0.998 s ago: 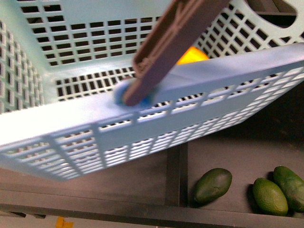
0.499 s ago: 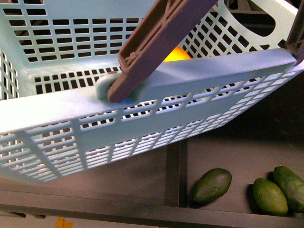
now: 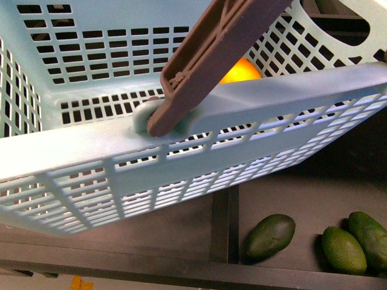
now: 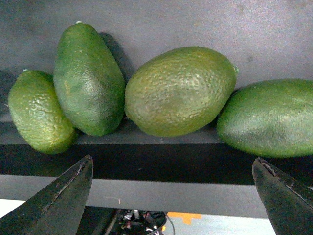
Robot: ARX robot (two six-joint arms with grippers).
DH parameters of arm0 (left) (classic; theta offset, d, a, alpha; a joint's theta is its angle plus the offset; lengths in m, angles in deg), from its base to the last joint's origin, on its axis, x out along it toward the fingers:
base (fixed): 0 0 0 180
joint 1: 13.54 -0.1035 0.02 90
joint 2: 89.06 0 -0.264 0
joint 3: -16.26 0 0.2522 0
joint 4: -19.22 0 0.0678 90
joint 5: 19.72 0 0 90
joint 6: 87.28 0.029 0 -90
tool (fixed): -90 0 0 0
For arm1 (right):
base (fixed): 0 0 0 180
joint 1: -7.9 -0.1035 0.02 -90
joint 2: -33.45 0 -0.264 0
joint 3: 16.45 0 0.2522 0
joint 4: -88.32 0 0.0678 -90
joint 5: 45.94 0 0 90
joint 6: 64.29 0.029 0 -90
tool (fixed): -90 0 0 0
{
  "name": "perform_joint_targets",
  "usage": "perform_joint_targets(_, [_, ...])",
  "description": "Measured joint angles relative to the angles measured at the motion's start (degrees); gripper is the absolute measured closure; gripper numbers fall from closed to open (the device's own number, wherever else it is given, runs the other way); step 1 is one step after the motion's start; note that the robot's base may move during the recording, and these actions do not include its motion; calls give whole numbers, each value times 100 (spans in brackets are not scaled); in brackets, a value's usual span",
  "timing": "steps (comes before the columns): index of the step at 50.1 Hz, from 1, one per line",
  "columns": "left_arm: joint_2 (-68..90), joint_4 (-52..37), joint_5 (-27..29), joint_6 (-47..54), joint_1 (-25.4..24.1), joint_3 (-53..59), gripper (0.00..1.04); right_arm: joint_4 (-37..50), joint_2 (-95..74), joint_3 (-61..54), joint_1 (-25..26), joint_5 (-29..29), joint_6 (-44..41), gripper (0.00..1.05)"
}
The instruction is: Pick mango and avocado into basket
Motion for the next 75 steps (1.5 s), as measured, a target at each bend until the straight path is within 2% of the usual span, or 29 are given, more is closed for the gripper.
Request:
perform_joint_targets(42, [0,0,9,-2,0,0,100,-474,-1377,1558,-629,-435,-225,9])
perform_joint_targets(75, [0,0,4,-2,0,0,100,-649,-1969,2109,-1003,-728,-483,9])
